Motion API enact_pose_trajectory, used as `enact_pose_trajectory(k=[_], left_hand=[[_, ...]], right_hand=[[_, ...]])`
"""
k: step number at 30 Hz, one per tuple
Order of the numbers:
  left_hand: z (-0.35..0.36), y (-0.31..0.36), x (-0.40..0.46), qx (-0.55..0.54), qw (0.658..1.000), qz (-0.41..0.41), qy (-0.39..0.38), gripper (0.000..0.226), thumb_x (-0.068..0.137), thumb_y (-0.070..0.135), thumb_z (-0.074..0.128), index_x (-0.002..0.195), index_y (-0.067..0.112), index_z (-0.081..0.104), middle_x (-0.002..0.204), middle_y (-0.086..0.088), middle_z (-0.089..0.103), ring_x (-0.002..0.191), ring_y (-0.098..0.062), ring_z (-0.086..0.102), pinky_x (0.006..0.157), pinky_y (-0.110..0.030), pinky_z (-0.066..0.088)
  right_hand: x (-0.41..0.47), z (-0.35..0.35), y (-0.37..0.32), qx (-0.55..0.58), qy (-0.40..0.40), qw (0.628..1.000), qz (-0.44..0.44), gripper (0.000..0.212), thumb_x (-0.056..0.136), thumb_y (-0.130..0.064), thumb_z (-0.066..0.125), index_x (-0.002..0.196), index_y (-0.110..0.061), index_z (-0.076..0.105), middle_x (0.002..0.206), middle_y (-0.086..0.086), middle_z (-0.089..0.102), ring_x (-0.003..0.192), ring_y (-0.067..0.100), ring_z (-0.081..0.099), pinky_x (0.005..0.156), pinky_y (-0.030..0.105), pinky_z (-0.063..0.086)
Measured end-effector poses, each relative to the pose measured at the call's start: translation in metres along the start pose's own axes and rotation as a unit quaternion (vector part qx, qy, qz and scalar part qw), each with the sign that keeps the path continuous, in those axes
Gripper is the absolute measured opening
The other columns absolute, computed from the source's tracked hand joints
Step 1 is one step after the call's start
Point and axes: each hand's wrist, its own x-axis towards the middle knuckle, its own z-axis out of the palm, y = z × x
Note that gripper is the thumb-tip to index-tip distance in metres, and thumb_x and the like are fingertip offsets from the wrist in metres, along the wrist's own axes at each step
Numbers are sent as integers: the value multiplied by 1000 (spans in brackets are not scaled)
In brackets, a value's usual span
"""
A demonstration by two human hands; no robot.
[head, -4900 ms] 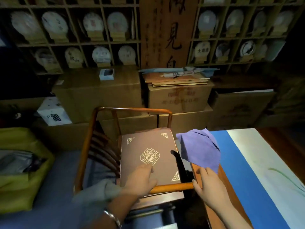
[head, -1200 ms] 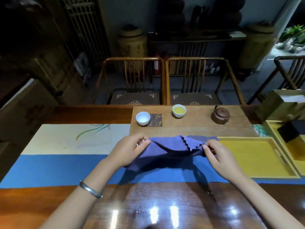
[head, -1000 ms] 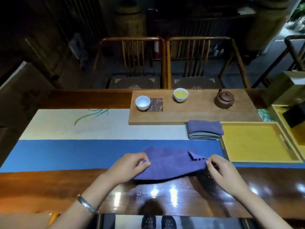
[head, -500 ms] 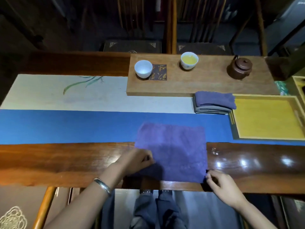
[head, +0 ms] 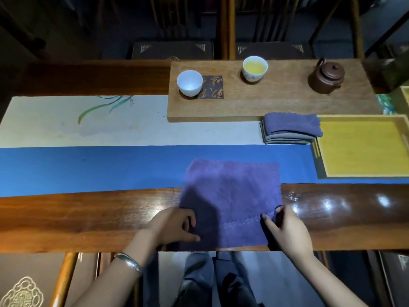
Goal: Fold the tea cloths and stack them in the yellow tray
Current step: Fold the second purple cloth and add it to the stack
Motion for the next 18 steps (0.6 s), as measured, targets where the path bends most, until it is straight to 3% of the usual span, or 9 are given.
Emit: enact_pose_trajectory(k=[3,7,10,15,18], left_hand=[[3,-11,-11,16,1000,-1,17,40,58,57,68,87,33,55,73,20,60,69,-4,57,63,-29,50],[6,-22,-18,60,997,30,28,23,71,44,65,85,27,58,75,18,49,75,-4,44,61,-23,35],[2,-22,-22,49,997,50,36,19,76,43,61,85,27,56,83,16,50,81,-7,47,65,-25,37],[-10,-15,-21,-99,982,59,150,14,89,29,59,83,27,46,76,10,53,72,-15,52,67,-38,45],[-27,-7,-7,-158,970,31,184,21,86,26,66,80,34,48,69,8,55,65,-11,53,66,-37,46]], right_hand=[[3,4,-2,31,-6,999,0,31,80,-35,70,84,-19,44,75,-5,54,66,17,52,50,28,34],[6,4,-1,62,-30,997,-36,16,83,-15,68,75,-14,54,71,0,59,69,14,53,55,21,35],[5,2,2,90,-40,994,-40,14,86,-14,63,75,-18,55,72,-2,61,72,18,57,61,28,43],[1,-7,9,197,-39,980,-7,16,91,-18,60,78,-26,56,65,-4,65,54,7,55,58,24,49],[4,-18,11,236,-6,972,-22,14,90,-16,63,79,-25,59,73,-13,67,63,1,58,59,13,44]])
